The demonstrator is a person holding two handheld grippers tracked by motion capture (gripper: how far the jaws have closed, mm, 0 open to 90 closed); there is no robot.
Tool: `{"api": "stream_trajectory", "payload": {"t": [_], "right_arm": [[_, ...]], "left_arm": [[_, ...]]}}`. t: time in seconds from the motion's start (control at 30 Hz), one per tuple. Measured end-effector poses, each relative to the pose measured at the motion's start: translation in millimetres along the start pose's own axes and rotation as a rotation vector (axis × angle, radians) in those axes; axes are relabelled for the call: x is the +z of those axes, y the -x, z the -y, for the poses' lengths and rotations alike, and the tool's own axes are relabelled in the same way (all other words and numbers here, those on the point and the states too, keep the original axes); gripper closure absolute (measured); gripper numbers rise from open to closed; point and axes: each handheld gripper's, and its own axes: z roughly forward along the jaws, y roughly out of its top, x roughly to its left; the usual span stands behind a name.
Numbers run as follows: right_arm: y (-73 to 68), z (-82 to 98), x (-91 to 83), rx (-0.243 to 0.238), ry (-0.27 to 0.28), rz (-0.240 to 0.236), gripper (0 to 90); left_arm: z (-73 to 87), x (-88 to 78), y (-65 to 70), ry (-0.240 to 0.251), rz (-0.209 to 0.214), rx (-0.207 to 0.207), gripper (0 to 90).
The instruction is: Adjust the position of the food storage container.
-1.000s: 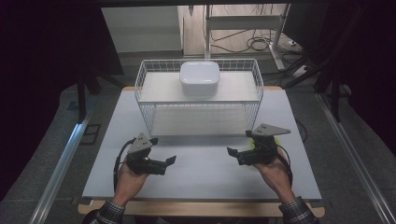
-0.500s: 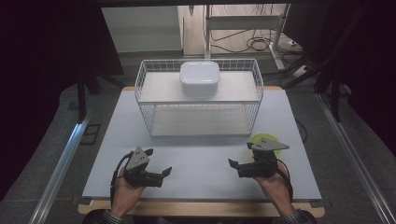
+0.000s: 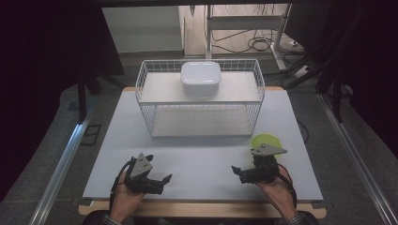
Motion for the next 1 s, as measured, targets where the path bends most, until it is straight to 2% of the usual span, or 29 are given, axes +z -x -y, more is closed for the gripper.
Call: {"api": "stream_trajectory", "payload": {"t": [0.17,0.27,0.3,0.33,0.6,0.67,0.87,1.0], "right_arm": [[7.7,-1.3,-2.8,0.035,0.003,0.023,2.2],[13.0,-2.9,-7.1,0.047,-0.007,0.056,13.8],[17.3,-4.5,-11.7,0.064,0.0,0.075,20.1],[17.3,-4.5,-11.7,0.064,0.0,0.075,26.6],[44.9,-7.9,-29.9,0.137,0.01,0.165,63.2],[53.5,-7.3,-34.7,0.145,0.017,0.195,69.8],[85.4,-1.5,-55.1,0.207,0.052,0.272,86.9],[100.9,4.3,-59.1,0.244,0.041,0.314,89.8]], "left_arm": [[0.7,2.4,0.6,-0.013,0.001,0.003,3.6],[1.0,3.6,1.0,-0.019,0.001,0.005,3.6],[1.0,3.9,0.9,-0.019,0.0,0.005,3.6],[1.1,4.3,0.8,-0.019,-0.001,0.002,3.6],[1.0,5.4,0.4,-0.014,0.002,-0.002,3.8],[1.0,5.8,0.4,-0.015,0.003,-0.003,3.9],[0.9,7.5,0.3,-0.015,0.012,-0.01,4.1],[1.0,8.7,1.0,-0.019,0.014,-0.009,4.2]]}}
